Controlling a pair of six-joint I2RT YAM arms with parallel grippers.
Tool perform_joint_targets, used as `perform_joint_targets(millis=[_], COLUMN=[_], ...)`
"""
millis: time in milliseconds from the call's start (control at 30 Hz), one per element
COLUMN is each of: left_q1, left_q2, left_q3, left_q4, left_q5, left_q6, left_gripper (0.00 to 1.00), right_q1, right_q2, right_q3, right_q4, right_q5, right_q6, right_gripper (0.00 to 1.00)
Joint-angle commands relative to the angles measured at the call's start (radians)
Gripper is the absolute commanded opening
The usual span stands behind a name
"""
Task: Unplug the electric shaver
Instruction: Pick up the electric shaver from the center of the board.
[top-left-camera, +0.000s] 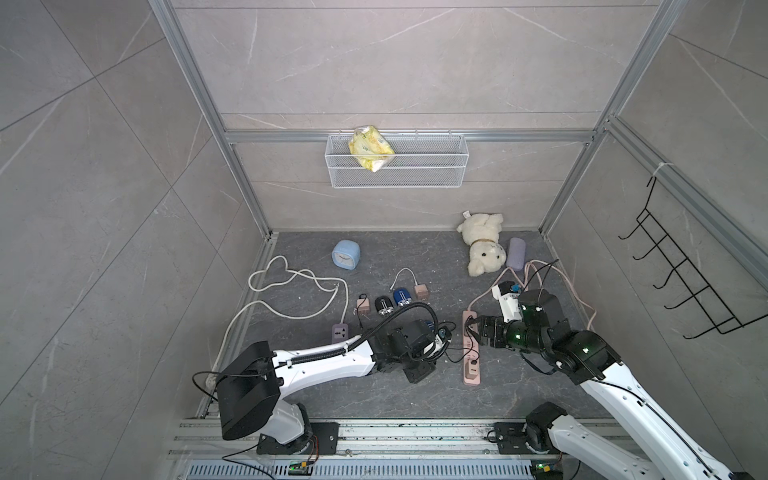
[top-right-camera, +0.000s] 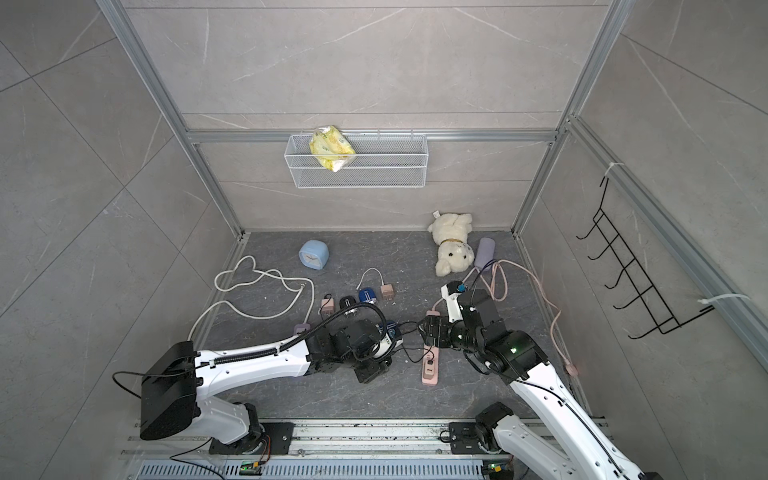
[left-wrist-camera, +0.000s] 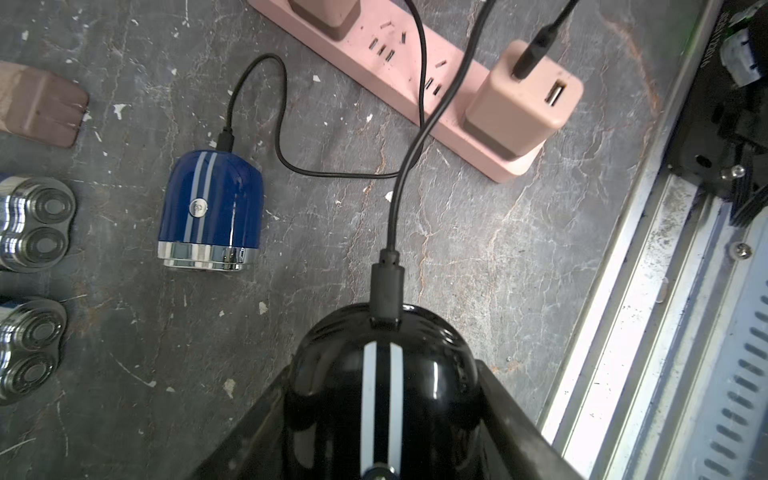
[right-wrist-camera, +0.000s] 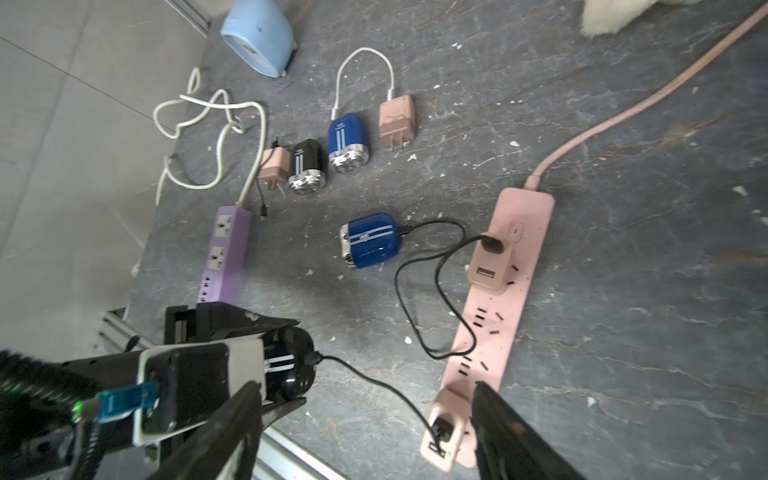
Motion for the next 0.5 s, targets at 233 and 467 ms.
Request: perform_joint_targets(millis=[233, 467], left_q1=[0.005, 0.005], left_q2=[-0.080, -0.097], left_q3=[-0.006, 0.011], left_q4=[0.002, -0.007], left_q5=[0.037, 0.051], left_q6=[-0.028, -0.032], left_gripper=[0.46, 0.46], right_q1=[-0.003, -0.001], right_q2=[-0.061, -0.102], right_q3=[-0.139, -0.262], right_q4=[0.088, 0.210], right_q5=[-0.429, -0.529], right_q6=[0.207, 0.323], right_gripper=[0.57, 0.45])
